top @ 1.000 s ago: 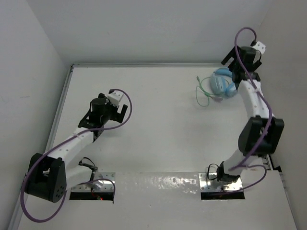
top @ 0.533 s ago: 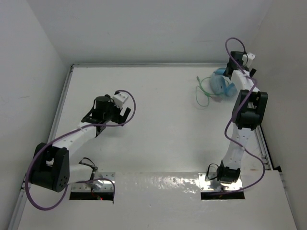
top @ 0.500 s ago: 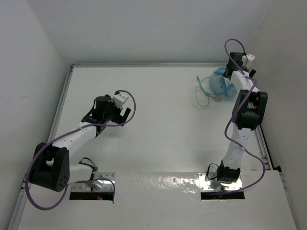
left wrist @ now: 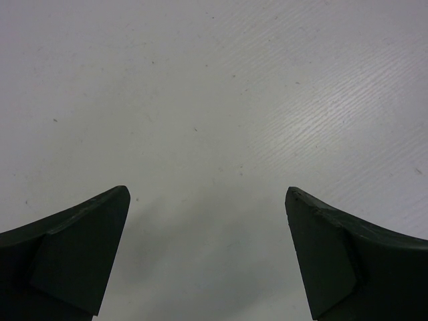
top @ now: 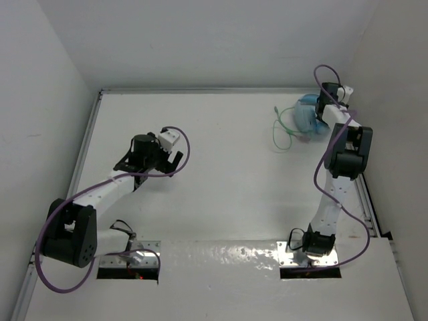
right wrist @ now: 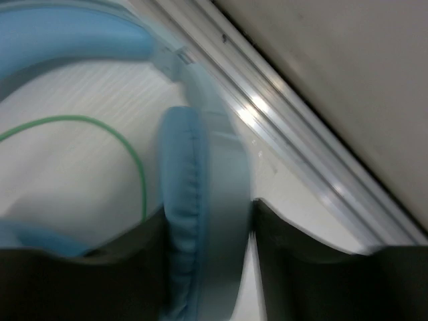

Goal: Wrap the headphones

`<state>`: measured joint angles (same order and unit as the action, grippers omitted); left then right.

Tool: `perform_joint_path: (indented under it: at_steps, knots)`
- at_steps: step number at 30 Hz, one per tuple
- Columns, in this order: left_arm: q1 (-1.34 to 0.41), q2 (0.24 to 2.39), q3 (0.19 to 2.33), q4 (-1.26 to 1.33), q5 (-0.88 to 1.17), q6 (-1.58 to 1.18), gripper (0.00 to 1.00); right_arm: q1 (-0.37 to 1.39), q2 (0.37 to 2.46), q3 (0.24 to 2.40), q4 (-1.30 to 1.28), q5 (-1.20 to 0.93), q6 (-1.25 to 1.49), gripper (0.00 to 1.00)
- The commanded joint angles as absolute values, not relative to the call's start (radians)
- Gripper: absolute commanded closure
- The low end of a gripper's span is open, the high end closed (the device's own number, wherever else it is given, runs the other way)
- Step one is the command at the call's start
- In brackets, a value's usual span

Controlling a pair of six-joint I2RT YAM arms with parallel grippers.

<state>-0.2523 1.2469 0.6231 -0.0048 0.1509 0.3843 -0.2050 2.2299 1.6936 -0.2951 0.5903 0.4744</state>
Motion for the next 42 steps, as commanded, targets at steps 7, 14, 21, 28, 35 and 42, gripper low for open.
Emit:
perform_joint_path:
  at_steps: [7,14,21,28,35,42]
  knots:
    - [-0.239,1.244,0.681,0.003,0.155,0.387,0.00,-0.195,2.093,1.554,-0.134,0.416,0.322,1.00]
    - [-0.241,1.206,0.975,-0.294,0.159,0.416,0.00,0.110,1.736,1.255,0.165,0.508,0.017,1.00]
    - [-0.255,1.204,1.287,-0.509,0.301,0.351,0.00,0.498,1.583,1.154,0.233,0.459,0.026,1.00]
    - [-0.313,1.239,1.252,-0.518,0.146,0.319,0.00,0.762,1.552,1.164,0.296,0.433,0.089,1.00]
    - [-0.321,1.264,1.227,-0.529,-0.049,0.311,0.01,0.907,1.552,1.180,0.357,0.445,0.086,1.00]
    - [-0.321,1.244,1.187,-0.497,-0.238,0.319,0.12,0.917,1.516,1.161,0.397,0.456,0.098,1.00]
